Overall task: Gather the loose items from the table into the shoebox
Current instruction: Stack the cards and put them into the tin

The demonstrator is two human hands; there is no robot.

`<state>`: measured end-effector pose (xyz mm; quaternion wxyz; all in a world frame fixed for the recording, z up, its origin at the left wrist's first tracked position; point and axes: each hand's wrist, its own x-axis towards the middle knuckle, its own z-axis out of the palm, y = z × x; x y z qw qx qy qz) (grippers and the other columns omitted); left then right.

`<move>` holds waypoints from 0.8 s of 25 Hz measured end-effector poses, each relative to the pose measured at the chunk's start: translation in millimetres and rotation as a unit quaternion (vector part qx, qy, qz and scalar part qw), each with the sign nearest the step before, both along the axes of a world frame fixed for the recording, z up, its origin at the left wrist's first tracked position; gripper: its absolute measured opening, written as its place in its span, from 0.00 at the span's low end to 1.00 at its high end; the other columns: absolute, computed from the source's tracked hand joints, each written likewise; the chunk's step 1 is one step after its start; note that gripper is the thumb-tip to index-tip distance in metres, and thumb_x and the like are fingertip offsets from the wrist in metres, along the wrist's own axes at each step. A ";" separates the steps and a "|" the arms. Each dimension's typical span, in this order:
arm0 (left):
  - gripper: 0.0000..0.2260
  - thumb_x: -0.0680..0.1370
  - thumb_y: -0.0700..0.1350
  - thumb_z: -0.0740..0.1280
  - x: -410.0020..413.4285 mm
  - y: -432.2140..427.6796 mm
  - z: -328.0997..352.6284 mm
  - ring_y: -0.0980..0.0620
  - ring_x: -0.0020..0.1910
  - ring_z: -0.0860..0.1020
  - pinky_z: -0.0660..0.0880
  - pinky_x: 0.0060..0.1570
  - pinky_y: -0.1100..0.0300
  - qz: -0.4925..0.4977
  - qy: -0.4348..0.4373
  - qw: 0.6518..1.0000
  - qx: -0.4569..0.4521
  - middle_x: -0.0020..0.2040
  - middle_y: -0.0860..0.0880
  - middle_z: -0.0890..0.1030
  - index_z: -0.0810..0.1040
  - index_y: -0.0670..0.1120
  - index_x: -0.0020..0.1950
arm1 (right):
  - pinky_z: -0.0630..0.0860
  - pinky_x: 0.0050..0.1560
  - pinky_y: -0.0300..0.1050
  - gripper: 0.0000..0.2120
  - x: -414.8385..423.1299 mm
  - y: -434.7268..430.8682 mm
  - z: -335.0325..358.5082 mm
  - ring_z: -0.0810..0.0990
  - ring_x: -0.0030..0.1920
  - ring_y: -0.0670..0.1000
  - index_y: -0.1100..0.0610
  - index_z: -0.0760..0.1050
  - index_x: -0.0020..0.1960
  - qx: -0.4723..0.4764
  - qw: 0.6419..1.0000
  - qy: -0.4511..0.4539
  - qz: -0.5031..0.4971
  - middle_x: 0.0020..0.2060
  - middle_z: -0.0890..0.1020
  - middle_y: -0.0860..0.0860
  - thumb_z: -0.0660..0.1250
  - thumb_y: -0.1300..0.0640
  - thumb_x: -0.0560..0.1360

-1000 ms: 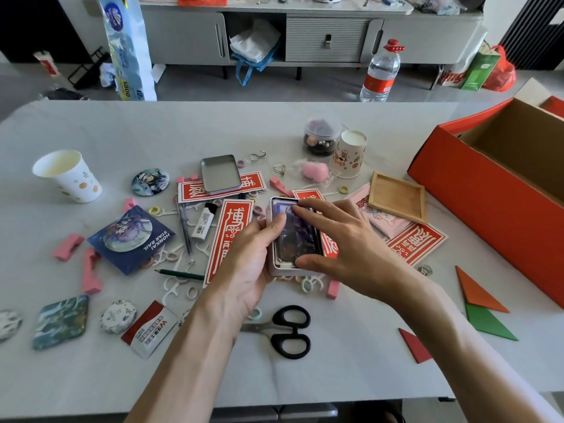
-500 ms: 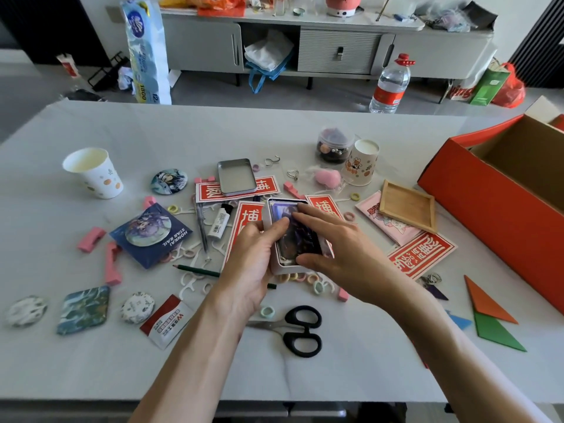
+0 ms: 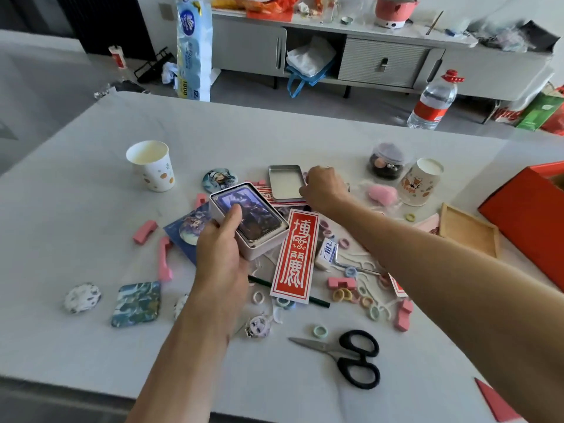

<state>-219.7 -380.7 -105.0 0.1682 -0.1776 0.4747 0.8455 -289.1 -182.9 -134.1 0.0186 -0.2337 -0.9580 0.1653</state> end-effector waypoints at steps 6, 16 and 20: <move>0.07 0.80 0.43 0.67 -11.0 -10.4 -4.7 0.46 0.42 0.86 0.81 0.34 0.52 -0.004 -0.009 1.000 0.007 0.46 0.44 0.87 0.79 0.42 0.57 | 0.70 0.34 0.46 0.07 -19.1 -6.9 -5.8 0.76 0.37 0.58 0.61 0.74 0.40 0.052 0.999 0.001 -0.016 0.36 0.77 0.58 0.61 0.69 0.74; 0.12 0.80 0.44 0.67 10.5 13.8 -3.4 0.45 0.37 0.85 0.80 0.30 0.55 -0.064 -0.009 0.998 0.003 0.45 0.42 0.86 0.77 0.39 0.60 | 0.80 0.33 0.39 0.05 174.0 0.8 35.5 0.81 0.31 0.49 0.65 0.76 0.46 -0.658 0.703 0.191 -0.190 0.33 0.82 0.56 0.61 0.69 0.77; 0.09 0.80 0.42 0.66 28.8 35.5 -3.7 0.44 0.43 0.86 0.82 0.33 0.53 -0.120 -0.009 0.993 0.009 0.48 0.41 0.86 0.79 0.40 0.57 | 0.82 0.41 0.45 0.12 215.1 3.4 30.8 0.83 0.39 0.55 0.67 0.75 0.51 -0.787 0.562 0.191 -0.169 0.42 0.82 0.60 0.64 0.70 0.67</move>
